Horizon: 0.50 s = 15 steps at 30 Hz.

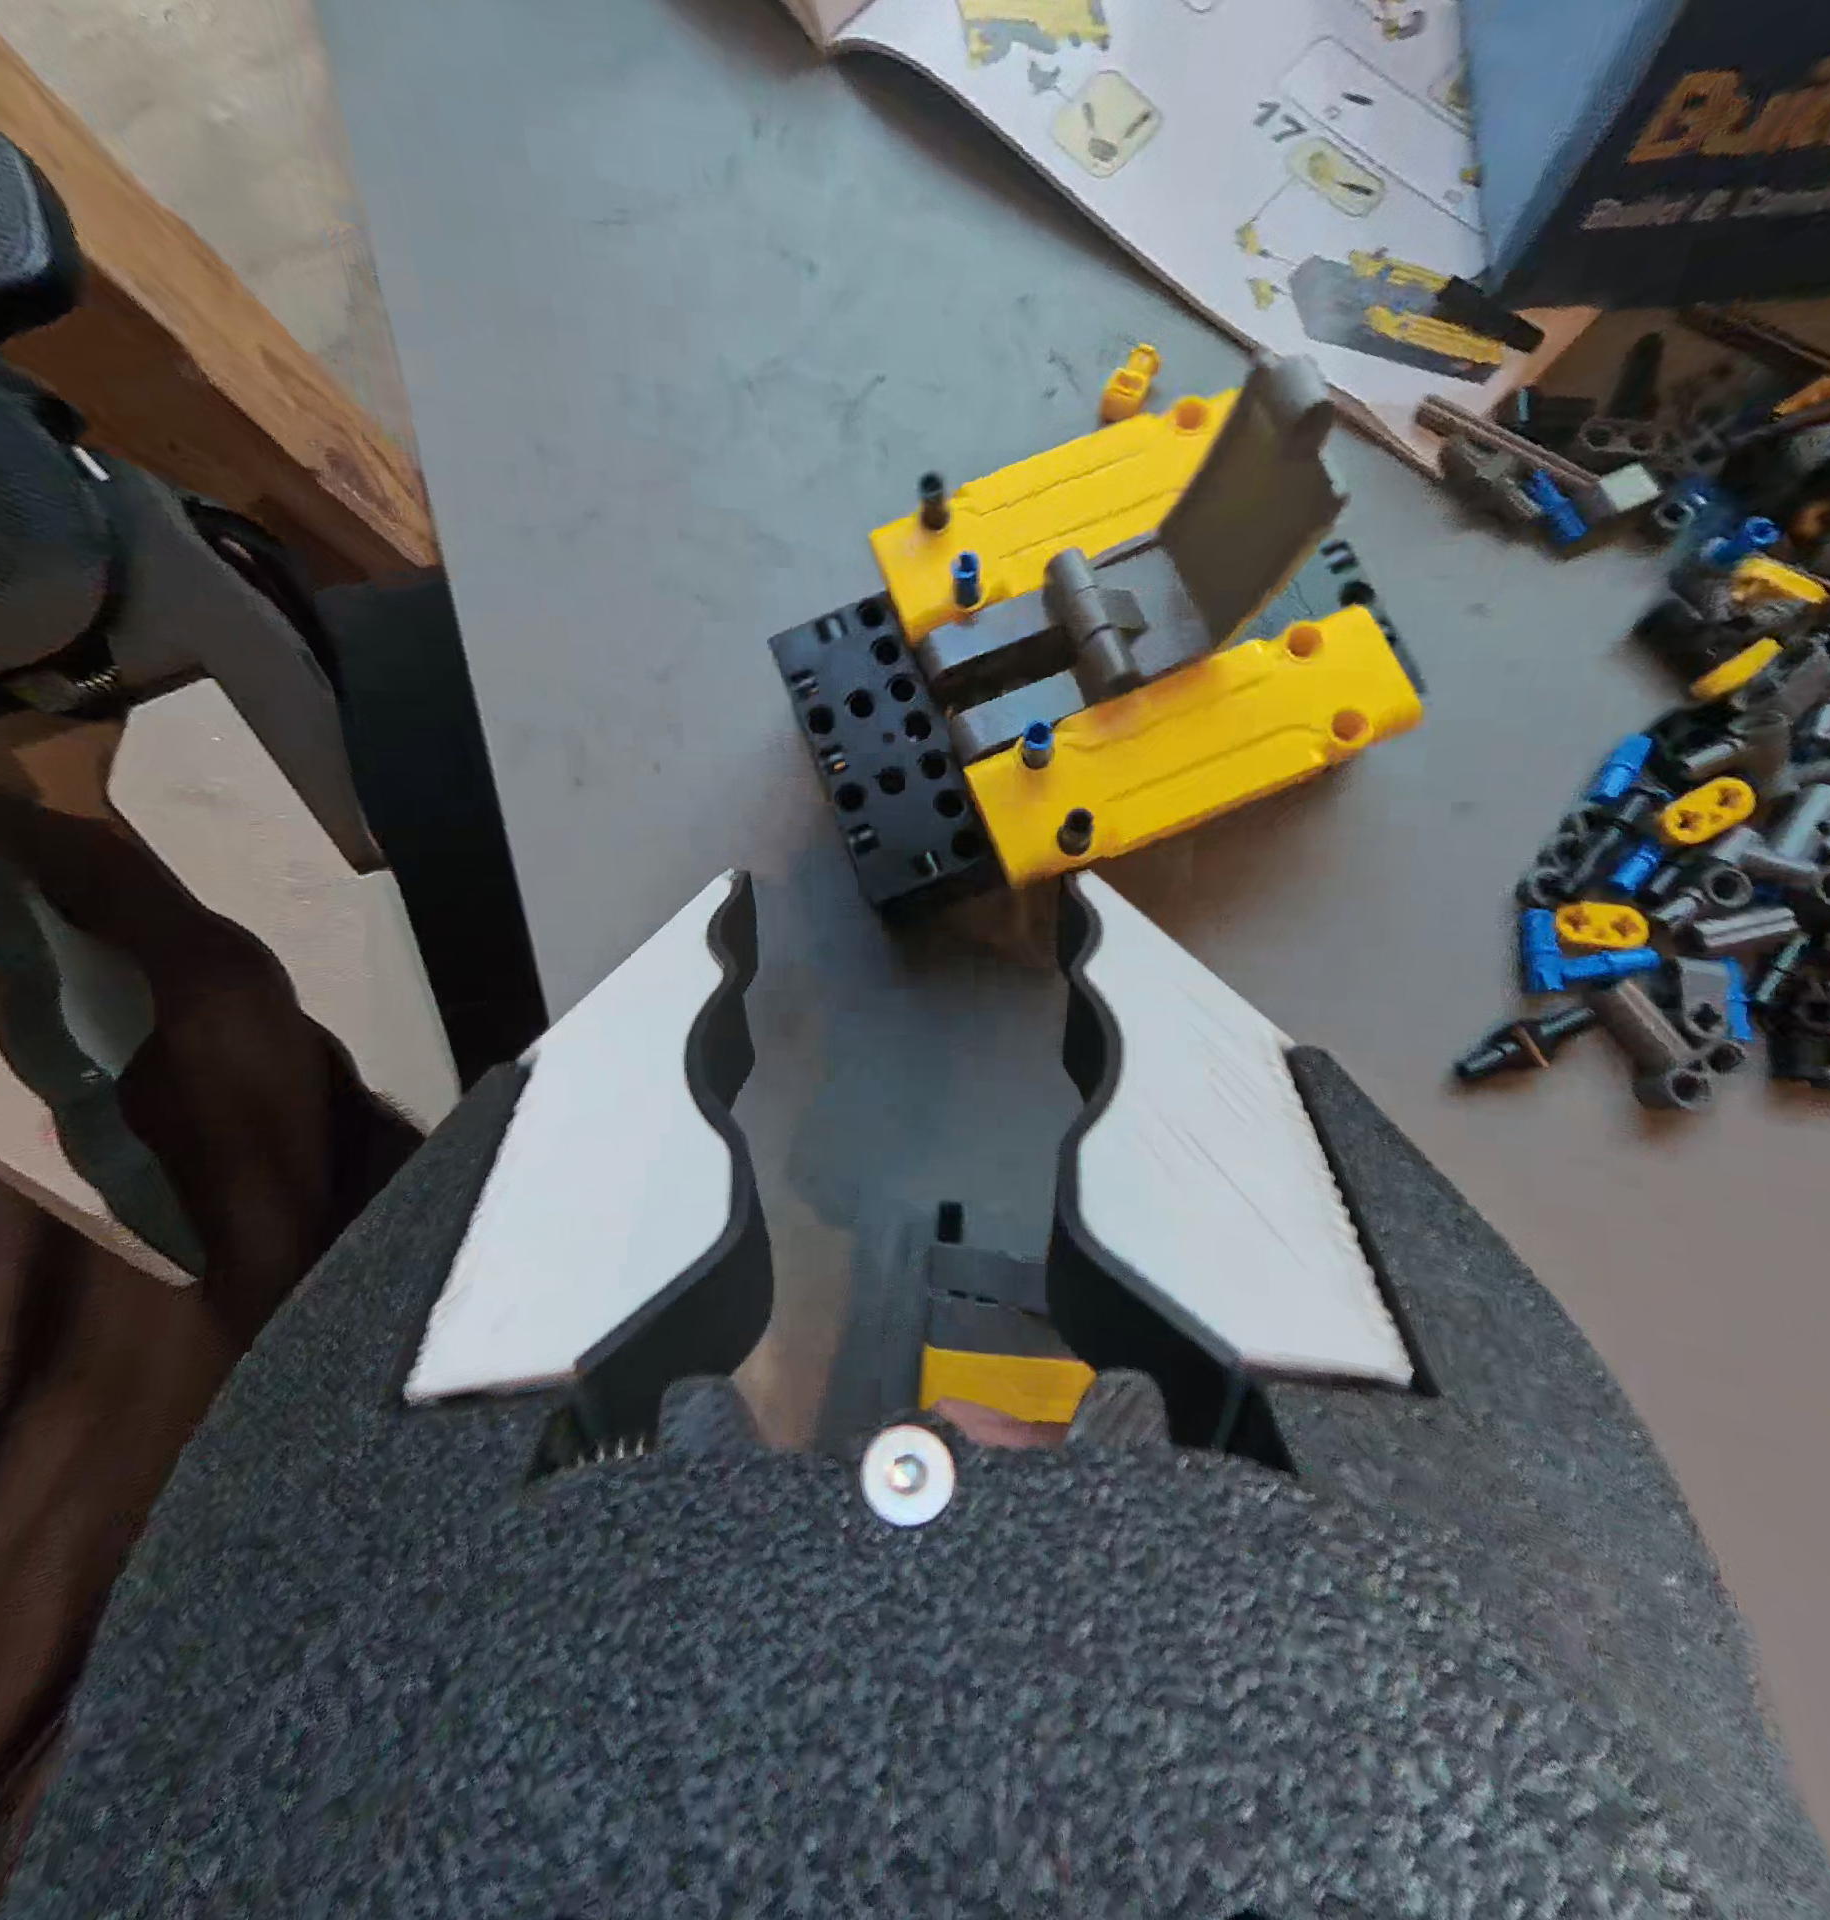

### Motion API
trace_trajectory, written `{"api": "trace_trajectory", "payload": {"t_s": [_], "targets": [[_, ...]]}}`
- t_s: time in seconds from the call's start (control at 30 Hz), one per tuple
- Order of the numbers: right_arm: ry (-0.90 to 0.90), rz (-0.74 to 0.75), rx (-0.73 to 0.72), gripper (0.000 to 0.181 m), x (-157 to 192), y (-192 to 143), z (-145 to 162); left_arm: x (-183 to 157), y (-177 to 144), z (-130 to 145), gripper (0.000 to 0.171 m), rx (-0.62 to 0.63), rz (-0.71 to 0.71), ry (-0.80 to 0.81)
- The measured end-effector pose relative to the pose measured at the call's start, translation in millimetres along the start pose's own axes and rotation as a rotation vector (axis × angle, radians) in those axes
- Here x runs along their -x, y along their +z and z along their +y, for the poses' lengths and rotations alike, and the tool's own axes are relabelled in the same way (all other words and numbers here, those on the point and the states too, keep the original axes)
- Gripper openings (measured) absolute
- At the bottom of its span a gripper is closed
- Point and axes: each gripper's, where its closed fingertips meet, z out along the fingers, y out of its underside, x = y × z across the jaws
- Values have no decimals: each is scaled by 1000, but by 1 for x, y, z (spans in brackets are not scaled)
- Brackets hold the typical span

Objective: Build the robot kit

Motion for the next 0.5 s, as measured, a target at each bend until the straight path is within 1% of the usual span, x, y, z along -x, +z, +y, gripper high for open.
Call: {"api": "trace_trajectory", "payload": {"t_s": [0.13,0.23,0.3,0.4,0.47,0.5], "targets": [[-31,-88,-32,60,27,9,-14,0,-1,0,46,-3,0,-1],[-39,-75,-46,59,29,2,-18,0,-1,-1,46,-2,-3,2],[-30,-29,-81,57,23,-13,-20,0,-2,-1,46,-2,-8,6],[10,65,-165,55,6,-46,-20,1,-4,-2,46,-11,-12,4],[28,134,-244,57,-5,-72,-19,1,-6,-6,48,-36,-11,3],[23,204,-312,60,-14,-89,-22,2,-9,-11,50,-63,-16,1]]}}
